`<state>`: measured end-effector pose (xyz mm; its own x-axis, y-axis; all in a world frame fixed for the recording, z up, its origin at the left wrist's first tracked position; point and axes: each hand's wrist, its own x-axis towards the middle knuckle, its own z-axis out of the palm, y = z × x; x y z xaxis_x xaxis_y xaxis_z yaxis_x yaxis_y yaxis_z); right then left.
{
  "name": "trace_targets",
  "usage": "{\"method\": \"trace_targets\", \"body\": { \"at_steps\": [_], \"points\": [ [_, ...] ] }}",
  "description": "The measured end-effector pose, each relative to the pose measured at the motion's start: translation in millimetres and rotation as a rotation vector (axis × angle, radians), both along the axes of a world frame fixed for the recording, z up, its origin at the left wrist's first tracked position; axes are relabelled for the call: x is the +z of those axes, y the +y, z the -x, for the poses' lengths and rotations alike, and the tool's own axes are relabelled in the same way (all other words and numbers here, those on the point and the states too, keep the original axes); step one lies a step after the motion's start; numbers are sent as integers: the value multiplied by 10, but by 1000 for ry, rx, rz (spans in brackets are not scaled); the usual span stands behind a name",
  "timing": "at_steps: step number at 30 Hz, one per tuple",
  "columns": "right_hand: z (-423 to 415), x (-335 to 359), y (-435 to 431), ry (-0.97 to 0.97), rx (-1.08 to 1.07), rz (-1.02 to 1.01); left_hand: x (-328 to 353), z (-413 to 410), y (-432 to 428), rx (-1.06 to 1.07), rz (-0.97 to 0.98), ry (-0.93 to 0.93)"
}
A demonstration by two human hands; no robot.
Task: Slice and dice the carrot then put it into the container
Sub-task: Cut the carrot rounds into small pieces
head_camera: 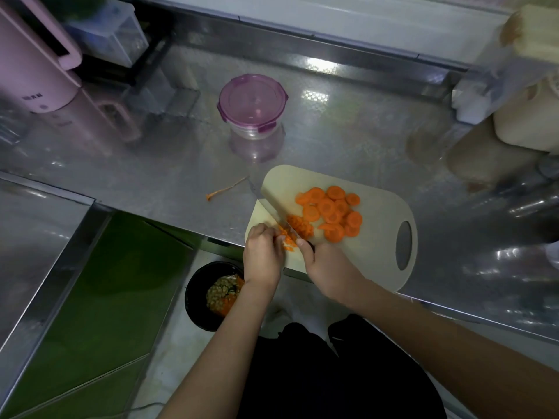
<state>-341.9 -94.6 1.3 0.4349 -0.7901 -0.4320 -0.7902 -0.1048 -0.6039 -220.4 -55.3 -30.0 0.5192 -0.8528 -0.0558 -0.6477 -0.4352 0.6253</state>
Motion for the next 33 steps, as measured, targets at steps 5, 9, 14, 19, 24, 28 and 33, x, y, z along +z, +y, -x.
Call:
{"method": "trace_targets", "body": {
  "at_steps": [5,9,14,19,24,28,33],
  "points": [
    [1,-61,-21,10,4,14,-1,-7,2,-18,-8,-12],
    [15,-84,-27,1,11,29,-3,-3,8,-17,-3,-20],
    [1,-71,-84,-48,3,58,-38,-6,10,-25,-20,-34],
    [61,-14,-184,-57,20,14,-43,47,32,2,12,-37],
    [18,-42,-165,-95,58,59,-38,59,18,1,-3,-53],
    [54,-12,-207,-79,66,27,-3,33,8,12,-10,-24],
    [129,112,-200,-134,53,-10,-6,-41,91,-92,-47,14]
  ]
}}
